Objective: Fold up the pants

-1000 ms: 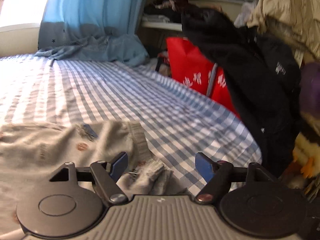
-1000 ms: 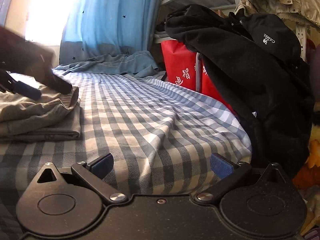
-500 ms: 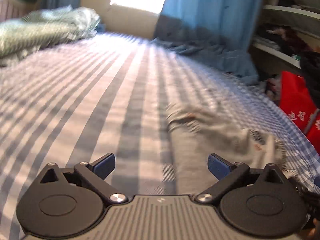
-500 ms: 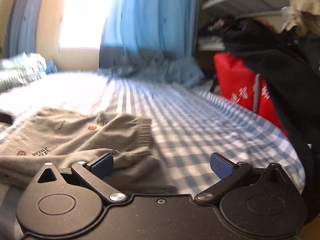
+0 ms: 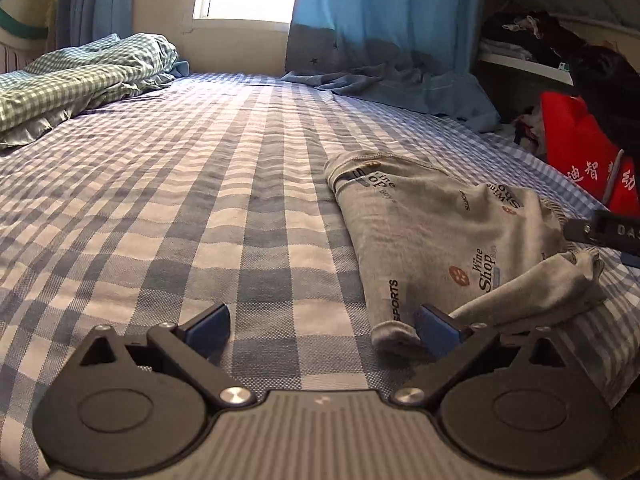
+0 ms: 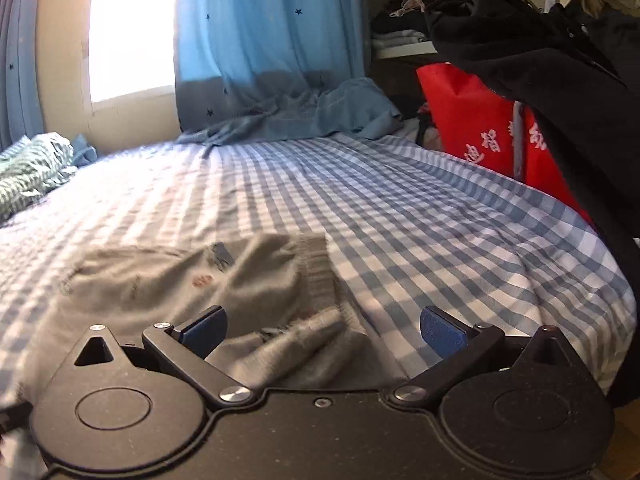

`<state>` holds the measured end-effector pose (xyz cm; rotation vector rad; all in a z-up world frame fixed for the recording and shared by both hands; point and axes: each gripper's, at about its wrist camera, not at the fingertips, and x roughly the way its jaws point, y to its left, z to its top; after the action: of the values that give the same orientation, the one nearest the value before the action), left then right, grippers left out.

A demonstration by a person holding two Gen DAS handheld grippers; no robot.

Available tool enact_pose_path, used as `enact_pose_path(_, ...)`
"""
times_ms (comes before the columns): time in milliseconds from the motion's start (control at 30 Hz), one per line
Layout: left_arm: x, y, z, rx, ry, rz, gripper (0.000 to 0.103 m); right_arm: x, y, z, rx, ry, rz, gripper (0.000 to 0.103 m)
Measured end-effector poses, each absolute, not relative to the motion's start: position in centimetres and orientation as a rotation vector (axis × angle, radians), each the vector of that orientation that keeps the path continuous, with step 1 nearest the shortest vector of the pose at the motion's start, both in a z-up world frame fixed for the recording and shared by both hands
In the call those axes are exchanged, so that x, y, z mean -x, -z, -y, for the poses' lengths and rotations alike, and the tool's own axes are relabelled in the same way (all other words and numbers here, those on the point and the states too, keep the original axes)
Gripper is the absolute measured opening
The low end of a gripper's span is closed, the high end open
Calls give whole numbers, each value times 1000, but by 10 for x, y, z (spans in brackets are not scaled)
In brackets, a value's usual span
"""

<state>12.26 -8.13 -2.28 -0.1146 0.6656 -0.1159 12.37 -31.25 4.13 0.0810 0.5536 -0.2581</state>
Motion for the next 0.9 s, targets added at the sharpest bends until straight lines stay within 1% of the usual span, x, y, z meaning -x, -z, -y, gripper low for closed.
enact_pose_path(200,-120,23,80,106,125,-666,101,-155,-29,279,31,265,-650,102)
enact_pose_path(400,-114,24,81,74,143,-667,102,-107,-9,309,-40,380,-674,102)
enact_pose_path(500,-109,27,86,3,153,-665,102,-87,-3,326,-114,374,-655,102)
enact_pose_path(600,-102,26,88,-37,164,-663,102,-76,-2,328,-118,389,-622,102)
enact_pose_path(767,-100,11,64,137,207,-680,103,-62,-13,332,-86,408,-498,102)
enact_pose_path(900,-127,-5,51,259,184,-645,103,-83,-29,329,-13,375,-418,102)
